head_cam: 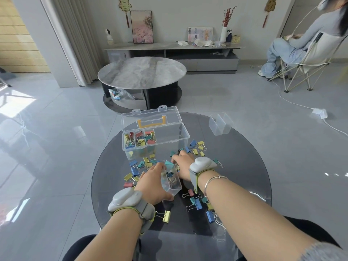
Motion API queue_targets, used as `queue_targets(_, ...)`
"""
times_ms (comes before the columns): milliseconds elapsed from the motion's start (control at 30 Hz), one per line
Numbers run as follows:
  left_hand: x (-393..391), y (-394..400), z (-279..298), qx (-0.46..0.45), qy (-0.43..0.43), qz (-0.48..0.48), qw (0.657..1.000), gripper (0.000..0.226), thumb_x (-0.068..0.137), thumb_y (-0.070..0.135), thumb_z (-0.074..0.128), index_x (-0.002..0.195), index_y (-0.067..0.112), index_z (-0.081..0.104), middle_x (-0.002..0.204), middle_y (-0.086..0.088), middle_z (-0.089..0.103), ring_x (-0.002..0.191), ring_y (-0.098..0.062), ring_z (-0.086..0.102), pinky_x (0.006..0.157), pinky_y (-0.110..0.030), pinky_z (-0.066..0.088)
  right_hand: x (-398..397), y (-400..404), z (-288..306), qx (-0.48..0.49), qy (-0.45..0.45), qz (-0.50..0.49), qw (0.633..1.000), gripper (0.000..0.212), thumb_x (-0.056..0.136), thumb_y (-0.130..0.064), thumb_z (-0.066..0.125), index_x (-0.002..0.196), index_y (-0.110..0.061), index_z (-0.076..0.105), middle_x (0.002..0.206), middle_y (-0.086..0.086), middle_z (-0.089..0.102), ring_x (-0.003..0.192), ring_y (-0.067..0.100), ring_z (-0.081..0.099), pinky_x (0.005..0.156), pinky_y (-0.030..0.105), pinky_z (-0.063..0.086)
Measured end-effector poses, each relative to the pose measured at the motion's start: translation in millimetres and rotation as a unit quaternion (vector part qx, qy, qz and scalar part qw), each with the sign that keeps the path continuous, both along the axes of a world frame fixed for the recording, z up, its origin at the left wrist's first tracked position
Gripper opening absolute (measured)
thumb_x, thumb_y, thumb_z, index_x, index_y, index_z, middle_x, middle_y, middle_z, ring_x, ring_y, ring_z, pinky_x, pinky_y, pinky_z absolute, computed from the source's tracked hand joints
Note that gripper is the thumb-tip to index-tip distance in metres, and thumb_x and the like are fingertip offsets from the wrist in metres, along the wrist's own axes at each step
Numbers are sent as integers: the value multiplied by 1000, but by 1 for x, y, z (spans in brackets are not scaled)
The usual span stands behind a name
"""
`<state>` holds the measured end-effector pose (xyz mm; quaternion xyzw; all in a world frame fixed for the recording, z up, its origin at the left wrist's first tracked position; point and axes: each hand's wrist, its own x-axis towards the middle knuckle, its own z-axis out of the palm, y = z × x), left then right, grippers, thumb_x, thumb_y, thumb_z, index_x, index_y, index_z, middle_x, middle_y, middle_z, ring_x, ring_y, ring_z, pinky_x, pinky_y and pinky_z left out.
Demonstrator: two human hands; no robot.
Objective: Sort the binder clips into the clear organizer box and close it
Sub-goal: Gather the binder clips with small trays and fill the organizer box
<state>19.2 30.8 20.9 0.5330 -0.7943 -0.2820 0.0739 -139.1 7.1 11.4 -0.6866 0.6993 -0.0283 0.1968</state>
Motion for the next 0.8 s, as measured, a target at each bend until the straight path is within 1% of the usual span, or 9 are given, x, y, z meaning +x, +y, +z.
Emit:
queue_targets(33, 0, 0, 0, -1, -3, -1, 1000, 95, 53, 40, 85, 131, 21, 35, 124, 3, 51, 107, -23, 53, 100, -42, 41, 0, 0, 1, -1, -12, -12, 1000, 27, 85, -11, 60, 110, -11, 53, 105, 9, 36, 89, 29, 50, 75, 31, 39)
queue_targets(100, -1, 0, 1, -2, -6, -3, 1000, 93, 53, 40, 85, 130, 22, 35, 123, 3, 51, 106, -22, 53, 100, -41, 42, 0, 1, 3, 3, 2, -18, 1000, 20, 84, -6, 59, 99, -14, 48, 101, 8, 32, 83, 27, 48, 73, 30, 38)
queue_targets(233, -2, 0, 0, -7, -2, -5, 1000, 90, 53, 40, 86, 126, 23, 37, 118, 6, 50, 99, -19, 52, 100, -40, 41, 0, 1, 5, 23, 60, -14, 998, 30, 84, -9, 63, 99, -18, 38, 112, 12, 37, 76, 28, 48, 75, 34, 42)
queue_targets(300, -2, 0, -1, -7, 1, -4, 1000, 88, 52, 40, 85, 124, 24, 37, 116, 8, 50, 97, -17, 51, 101, -40, 41, -1, 1, 5, 32, 68, -17, 997, 34, 84, -7, 63, 113, -9, 47, 122, 13, 41, 90, 32, 57, 83, 37, 46)
queue_targets(367, -2, 0, -1, -8, 2, -3, 1000, 88, 52, 40, 85, 124, 24, 37, 112, 10, 48, 96, -17, 51, 101, -41, 41, -3, 2, 5, 28, 64, -29, 997, 44, 84, -7, 64, 124, 1, 46, 130, 15, 43, 109, 33, 57, 89, 37, 46)
queue_targets(433, -2, -1, -3, -10, 0, -3, 1000, 88, 52, 41, 85, 124, 24, 37, 109, 11, 45, 96, -16, 50, 101, -41, 41, -5, 5, 8, 20, 64, -32, 997, 45, 86, -11, 64, 125, 3, 47, 131, 16, 45, 110, 31, 56, 87, 34, 46)
queue_targets(533, -3, -2, -4, -12, -2, -3, 1000, 87, 52, 42, 85, 122, 26, 36, 107, 12, 43, 96, -16, 50, 98, -39, 43, -11, 9, 21, 4, 39, -39, 998, 39, 87, -21, 65, 118, 1, 53, 123, 15, 53, 92, 24, 51, 75, 30, 41)
queue_targets(667, -2, -1, -4, -10, -5, 0, 1000, 86, 51, 42, 84, 121, 27, 36, 112, 10, 47, 99, -18, 51, 94, -37, 44, -14, 15, 45, -46, -52, -45, 997, 36, 83, -29, 69, 108, -5, 59, 111, 10, 61, 101, 26, 57, 80, 31, 44)
queue_targets(800, -4, 0, -2, -8, -10, 6, 1000, 88, 52, 41, 85, 124, 25, 37, 118, 7, 50, 101, -19, 51, 95, -38, 45, -9, 22, 67, -29, -79, 26, 996, 32, 77, -29, 73, 103, -11, 64, 105, 3, 66, 95, 21, 61, 71, 24, 42)
